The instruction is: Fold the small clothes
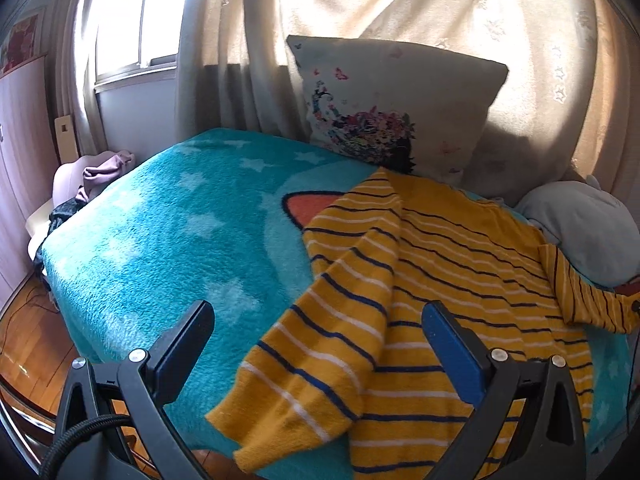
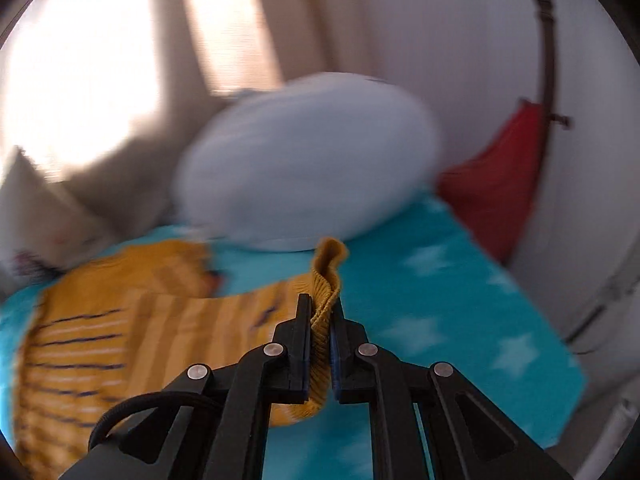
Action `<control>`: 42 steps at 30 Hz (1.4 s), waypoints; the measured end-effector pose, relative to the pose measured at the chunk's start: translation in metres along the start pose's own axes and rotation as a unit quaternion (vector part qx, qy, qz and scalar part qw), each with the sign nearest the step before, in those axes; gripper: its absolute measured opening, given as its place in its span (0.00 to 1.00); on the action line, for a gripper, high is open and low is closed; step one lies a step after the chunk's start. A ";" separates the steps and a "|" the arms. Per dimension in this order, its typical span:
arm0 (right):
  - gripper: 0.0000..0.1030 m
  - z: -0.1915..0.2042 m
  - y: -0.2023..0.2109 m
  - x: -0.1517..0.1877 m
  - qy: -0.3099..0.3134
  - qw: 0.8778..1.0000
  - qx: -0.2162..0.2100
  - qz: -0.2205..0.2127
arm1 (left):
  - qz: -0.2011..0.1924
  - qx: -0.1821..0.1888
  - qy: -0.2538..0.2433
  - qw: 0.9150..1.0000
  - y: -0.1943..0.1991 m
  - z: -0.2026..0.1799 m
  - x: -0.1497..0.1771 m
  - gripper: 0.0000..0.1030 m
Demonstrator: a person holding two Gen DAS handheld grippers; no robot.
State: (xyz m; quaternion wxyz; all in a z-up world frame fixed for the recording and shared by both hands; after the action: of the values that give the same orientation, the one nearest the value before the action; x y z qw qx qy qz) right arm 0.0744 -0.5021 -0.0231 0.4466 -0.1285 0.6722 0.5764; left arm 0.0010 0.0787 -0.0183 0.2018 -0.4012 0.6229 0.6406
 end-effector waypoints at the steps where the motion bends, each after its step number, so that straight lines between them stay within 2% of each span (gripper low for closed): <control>1: 0.08 -0.010 -0.007 0.001 0.008 0.999 0.033 -0.001 | -0.002 0.001 -0.005 1.000 0.002 -0.004 0.001 1.00; 3: 0.11 -0.024 -0.015 0.005 0.013 0.998 0.062 0.006 | -0.003 0.005 -0.016 1.000 0.007 -0.012 0.003 1.00; 4: 0.14 -0.025 -0.017 0.008 0.009 0.998 0.060 0.012 | -0.002 0.008 -0.020 1.000 0.008 -0.016 0.004 1.00; 6: 0.24 -0.028 -0.011 0.014 -0.011 0.999 0.027 0.013 | 0.002 0.013 -0.026 1.000 0.009 -0.022 0.007 1.00; 8: 0.42 -0.026 0.002 0.022 -0.018 1.000 -0.011 0.007 | 0.008 0.018 -0.031 0.999 0.009 -0.028 0.011 1.00; 12: 0.47 -0.006 0.031 0.039 0.012 0.998 -0.067 -0.017 | 0.016 0.020 -0.032 0.999 0.009 -0.034 0.016 1.00; 14: 0.58 0.004 0.043 0.052 0.016 0.993 -0.118 -0.015 | 0.017 0.026 -0.031 0.999 0.011 -0.038 0.017 1.00; 16: 0.60 0.012 0.050 0.067 0.025 0.990 -0.138 -0.008 | 0.014 0.030 -0.035 0.999 0.014 -0.041 0.018 1.00; 21: 0.60 0.034 0.054 0.099 0.080 0.990 -0.114 0.012 | 0.002 0.038 -0.048 0.998 0.028 -0.049 0.023 1.00; 28: 0.62 0.047 0.069 0.122 0.089 0.987 -0.132 0.022 | -0.004 0.047 -0.053 0.997 0.045 -0.044 0.033 1.00; 33: 0.62 0.051 0.085 0.134 0.076 0.983 -0.167 0.027 | 0.003 0.038 -0.051 0.998 0.046 -0.032 0.050 1.00; 38: 0.63 0.062 0.091 0.154 0.063 0.970 -0.230 0.053 | 0.037 0.038 -0.044 0.998 0.034 -0.021 0.077 1.00; 42: 0.63 0.073 0.094 0.172 0.064 0.962 -0.256 0.073 | 0.070 0.049 -0.048 0.995 0.020 -0.021 0.102 1.00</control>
State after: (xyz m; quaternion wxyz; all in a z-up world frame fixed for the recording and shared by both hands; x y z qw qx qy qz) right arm -0.0547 -0.3505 -0.0853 0.3117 -0.2254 0.5370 0.7508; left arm -0.0697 0.0315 -0.0810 0.2058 -0.3154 0.6696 0.6402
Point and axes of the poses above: each gripper's, at about its wrist camera, not at the fingertips, and y roughly against the way its jaws point, z to its left, x to its underside, the point moved 7 cm from there along -y, roughly the way its jaws point, and after that the axes turned 3 degrees about -x, right-handed, at the moved point
